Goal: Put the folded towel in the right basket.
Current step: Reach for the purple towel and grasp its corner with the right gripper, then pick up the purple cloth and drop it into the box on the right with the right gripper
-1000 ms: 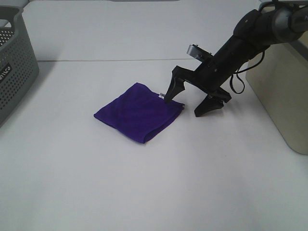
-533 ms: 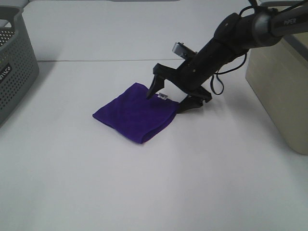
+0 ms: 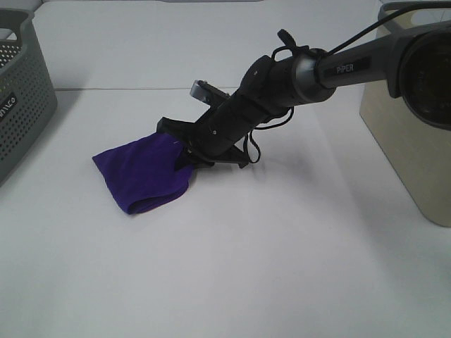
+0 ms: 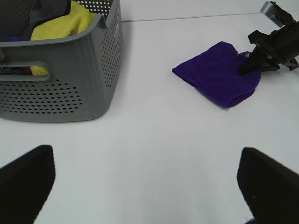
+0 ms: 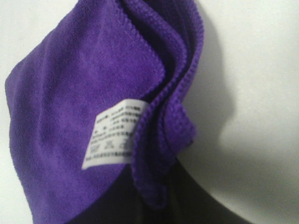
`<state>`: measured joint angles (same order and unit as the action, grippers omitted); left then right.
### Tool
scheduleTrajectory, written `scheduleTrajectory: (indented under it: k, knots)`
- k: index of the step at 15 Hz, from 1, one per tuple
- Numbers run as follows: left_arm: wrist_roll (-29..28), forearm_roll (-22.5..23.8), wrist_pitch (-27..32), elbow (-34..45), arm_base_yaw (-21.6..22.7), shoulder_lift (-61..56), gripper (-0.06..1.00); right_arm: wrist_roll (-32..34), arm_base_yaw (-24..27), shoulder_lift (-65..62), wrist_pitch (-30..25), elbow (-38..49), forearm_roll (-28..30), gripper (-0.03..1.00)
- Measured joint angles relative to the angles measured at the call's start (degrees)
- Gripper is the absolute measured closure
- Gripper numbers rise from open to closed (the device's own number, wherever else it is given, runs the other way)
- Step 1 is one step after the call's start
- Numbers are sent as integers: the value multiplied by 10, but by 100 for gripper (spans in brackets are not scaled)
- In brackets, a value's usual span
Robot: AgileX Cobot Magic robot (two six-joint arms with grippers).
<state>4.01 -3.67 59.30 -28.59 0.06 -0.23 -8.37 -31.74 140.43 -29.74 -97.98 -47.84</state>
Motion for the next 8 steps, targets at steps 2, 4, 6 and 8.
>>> scheduleTrajectory:
  k: [2,4,6,8]
  knots:
    - [0,0,0,0,0,0,-5,0,-2,0,4,0,1,90]
    - [0,0,0,0,0,0,-5,-5,-3,-7,3,0,7,90]
    - [0,0,0,0,0,0,-5,-14,-3,-25,-21,7,33,90]
    - [0,0,0,0,0,0,-5,-15,-3,-60,-60,17,60,90]
